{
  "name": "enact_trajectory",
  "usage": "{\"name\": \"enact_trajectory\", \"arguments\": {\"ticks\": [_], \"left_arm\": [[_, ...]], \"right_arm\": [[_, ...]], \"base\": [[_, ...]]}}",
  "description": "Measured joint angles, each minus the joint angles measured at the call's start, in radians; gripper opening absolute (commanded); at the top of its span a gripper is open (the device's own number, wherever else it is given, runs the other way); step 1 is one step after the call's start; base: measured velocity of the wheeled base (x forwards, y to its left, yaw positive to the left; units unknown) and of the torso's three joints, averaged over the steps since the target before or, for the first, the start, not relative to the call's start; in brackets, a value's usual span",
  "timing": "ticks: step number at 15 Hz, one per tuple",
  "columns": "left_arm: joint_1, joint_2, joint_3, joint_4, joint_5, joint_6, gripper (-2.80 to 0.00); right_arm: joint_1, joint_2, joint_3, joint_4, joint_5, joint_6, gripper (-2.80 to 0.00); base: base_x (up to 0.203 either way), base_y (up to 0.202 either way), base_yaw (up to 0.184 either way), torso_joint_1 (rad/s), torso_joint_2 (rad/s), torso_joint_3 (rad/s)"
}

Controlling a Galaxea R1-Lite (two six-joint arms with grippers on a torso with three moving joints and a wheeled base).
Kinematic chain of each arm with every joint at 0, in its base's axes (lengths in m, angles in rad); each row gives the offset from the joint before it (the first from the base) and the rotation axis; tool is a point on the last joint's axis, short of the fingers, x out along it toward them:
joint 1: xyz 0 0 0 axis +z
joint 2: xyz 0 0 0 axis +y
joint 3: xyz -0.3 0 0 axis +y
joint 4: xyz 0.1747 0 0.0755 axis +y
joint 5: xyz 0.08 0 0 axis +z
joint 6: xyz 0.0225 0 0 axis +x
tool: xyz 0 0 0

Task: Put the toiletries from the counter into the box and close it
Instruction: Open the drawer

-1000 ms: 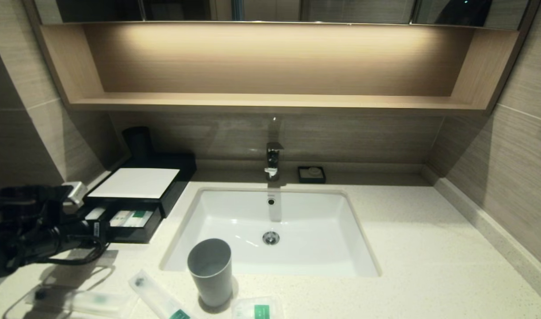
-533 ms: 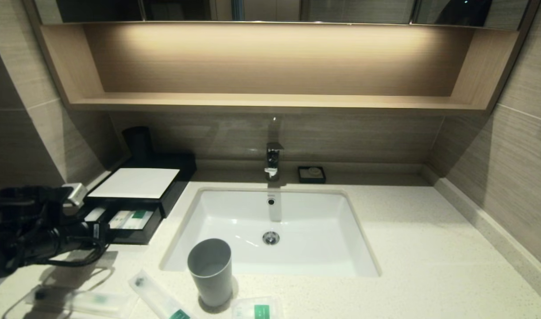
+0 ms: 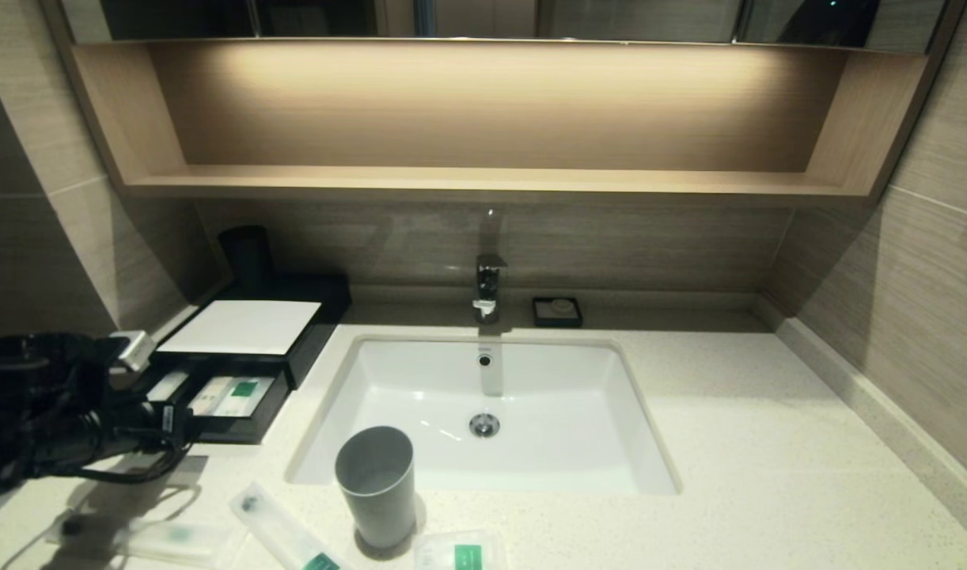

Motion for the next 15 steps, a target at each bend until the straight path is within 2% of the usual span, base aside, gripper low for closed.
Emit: {"name": "enact_trajectory", "arguments": {"ticks": [15], "left_arm": [[0.014, -0.052, 0.004, 0.089, 0.001, 0.034, -2.8]], "right_arm": [[0.0, 0.0, 0.0, 0.0, 0.001, 0.0, -2.8]], "base": [[0.0, 0.0, 0.0, 0.0, 0.0, 0.0]]}}
